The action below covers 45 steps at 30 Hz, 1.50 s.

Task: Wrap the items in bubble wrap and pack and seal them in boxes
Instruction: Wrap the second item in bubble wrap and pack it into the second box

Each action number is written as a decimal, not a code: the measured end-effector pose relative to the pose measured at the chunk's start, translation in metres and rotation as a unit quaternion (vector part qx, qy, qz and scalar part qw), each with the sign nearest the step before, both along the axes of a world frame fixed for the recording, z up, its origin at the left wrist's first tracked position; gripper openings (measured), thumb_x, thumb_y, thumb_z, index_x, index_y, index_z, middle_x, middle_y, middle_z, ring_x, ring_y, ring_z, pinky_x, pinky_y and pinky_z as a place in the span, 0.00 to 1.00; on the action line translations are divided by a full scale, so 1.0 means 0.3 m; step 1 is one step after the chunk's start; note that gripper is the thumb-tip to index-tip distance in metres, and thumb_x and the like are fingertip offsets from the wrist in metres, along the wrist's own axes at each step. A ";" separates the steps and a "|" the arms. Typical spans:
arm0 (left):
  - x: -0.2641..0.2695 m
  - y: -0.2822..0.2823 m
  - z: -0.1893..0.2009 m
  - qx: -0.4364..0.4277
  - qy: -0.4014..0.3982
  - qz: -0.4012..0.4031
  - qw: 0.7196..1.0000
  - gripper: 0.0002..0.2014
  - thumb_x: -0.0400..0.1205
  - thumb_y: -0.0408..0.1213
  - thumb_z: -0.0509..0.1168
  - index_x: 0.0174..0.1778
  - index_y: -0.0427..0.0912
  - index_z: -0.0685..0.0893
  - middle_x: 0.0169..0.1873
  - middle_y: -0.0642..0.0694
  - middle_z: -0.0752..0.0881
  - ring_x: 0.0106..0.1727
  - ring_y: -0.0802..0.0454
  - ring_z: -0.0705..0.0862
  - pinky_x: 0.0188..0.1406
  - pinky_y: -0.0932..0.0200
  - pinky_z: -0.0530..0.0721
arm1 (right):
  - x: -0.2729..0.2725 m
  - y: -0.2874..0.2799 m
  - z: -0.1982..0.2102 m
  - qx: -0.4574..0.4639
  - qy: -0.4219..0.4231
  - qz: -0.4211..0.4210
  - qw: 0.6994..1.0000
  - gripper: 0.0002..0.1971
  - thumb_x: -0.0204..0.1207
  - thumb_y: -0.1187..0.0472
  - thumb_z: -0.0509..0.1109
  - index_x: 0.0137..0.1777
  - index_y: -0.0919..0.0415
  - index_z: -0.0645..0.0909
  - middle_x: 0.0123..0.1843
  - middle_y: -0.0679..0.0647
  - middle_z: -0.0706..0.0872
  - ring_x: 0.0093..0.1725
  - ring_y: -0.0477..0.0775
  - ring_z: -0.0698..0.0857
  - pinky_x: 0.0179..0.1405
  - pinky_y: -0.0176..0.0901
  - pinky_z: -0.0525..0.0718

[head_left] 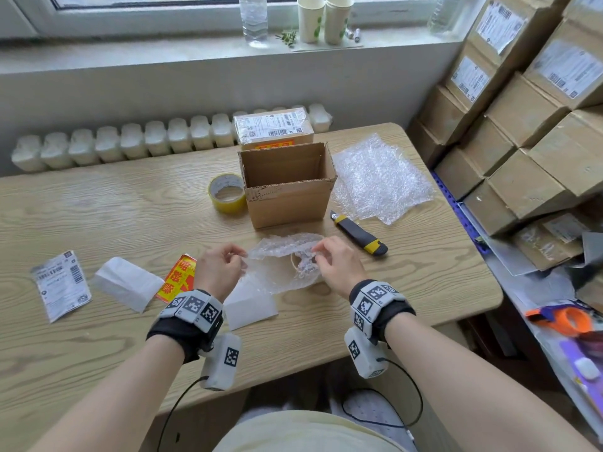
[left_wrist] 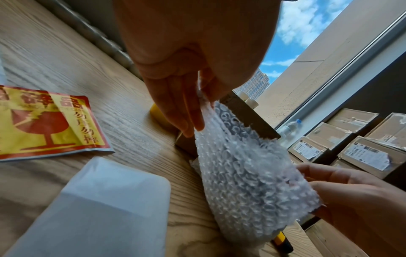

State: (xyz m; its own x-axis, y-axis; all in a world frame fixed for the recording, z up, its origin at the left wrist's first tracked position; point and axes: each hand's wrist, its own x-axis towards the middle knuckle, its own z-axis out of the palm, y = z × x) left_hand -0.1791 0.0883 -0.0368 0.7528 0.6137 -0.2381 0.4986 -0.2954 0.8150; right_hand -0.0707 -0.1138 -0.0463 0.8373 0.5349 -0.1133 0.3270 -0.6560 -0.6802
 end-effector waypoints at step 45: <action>-0.057 -0.046 -0.112 -0.128 -0.062 0.012 0.990 0.08 0.81 0.29 0.67 0.37 0.44 0.85 0.32 0.50 0.87 0.34 0.62 0.83 0.41 0.70 0.80 | -0.032 0.054 -0.070 0.110 0.177 -0.054 0.976 0.11 0.78 0.64 0.66 0.36 0.50 0.73 0.55 0.46 0.85 0.43 0.46 0.80 0.51 0.44 0.80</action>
